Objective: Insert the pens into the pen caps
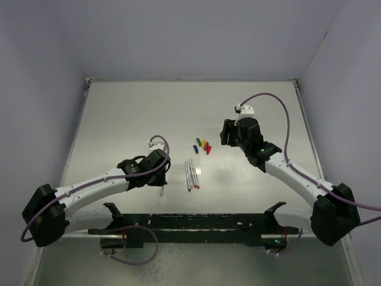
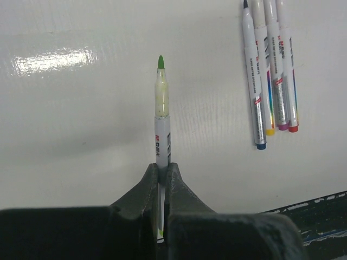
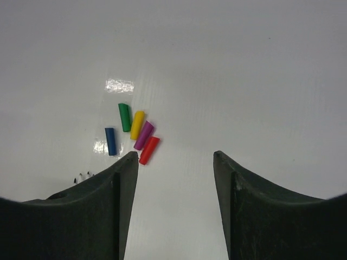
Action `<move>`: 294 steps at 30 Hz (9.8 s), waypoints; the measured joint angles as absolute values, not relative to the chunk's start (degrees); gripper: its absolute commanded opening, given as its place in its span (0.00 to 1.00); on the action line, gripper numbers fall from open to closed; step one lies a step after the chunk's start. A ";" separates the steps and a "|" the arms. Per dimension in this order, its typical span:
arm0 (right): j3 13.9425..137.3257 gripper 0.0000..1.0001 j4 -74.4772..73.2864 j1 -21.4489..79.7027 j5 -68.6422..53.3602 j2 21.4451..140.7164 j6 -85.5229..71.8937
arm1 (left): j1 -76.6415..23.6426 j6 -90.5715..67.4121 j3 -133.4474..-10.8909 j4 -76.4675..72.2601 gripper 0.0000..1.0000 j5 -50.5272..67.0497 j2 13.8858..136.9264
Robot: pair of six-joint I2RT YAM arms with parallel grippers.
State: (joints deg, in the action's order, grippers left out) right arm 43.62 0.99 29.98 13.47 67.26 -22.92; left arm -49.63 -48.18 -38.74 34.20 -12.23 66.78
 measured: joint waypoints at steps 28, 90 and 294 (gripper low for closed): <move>66.24 0.32 2.17 32.03 -1.04 103.57 -14.06 | -50.33 -36.91 -26.92 16.80 0.00 -4.60 50.35; 72.07 0.19 -1.85 36.01 3.60 113.32 -12.88 | -50.33 -36.86 -23.51 15.46 0.00 -2.96 45.19; 31.48 0.00 69.12 43.94 -12.58 72.86 -45.06 | -50.39 -31.86 -24.45 -25.26 0.00 -0.84 45.19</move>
